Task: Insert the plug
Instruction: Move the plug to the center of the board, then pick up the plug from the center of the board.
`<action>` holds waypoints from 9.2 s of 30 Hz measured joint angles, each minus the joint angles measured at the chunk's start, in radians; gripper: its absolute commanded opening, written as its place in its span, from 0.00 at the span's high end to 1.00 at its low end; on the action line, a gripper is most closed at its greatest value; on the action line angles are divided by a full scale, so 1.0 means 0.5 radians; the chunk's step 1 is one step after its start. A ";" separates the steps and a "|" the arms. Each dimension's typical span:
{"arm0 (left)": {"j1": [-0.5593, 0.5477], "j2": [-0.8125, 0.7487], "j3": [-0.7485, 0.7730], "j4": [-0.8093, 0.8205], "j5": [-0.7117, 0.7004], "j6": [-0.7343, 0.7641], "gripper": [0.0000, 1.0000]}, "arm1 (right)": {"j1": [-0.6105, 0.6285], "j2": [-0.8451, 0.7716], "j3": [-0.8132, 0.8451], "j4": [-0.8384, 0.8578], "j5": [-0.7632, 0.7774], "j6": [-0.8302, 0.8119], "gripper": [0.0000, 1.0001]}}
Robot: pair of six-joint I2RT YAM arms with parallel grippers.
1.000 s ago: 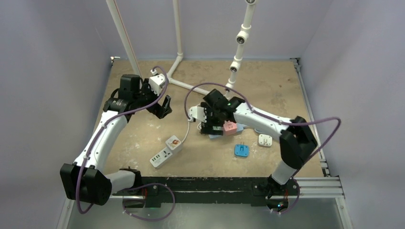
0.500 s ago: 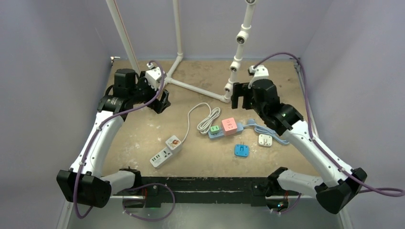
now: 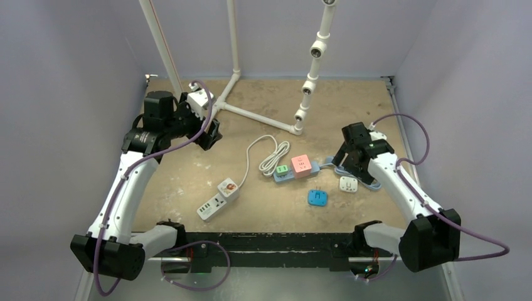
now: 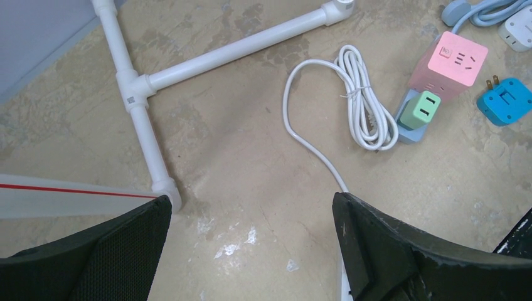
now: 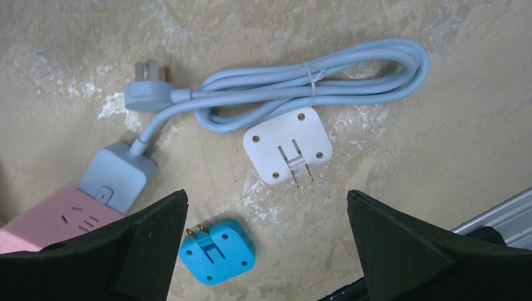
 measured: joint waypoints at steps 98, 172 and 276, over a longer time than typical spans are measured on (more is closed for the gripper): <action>0.000 -0.130 0.098 0.077 0.052 0.056 0.01 | -0.060 0.450 -0.160 0.276 -0.516 -0.206 0.01; -0.493 -0.047 -0.238 1.035 0.587 -1.366 0.01 | 0.938 0.269 0.933 0.632 -0.448 0.475 0.69; -0.484 -0.040 0.040 0.737 1.376 -1.134 1.00 | 0.794 0.004 0.989 0.980 -2.187 -1.021 0.62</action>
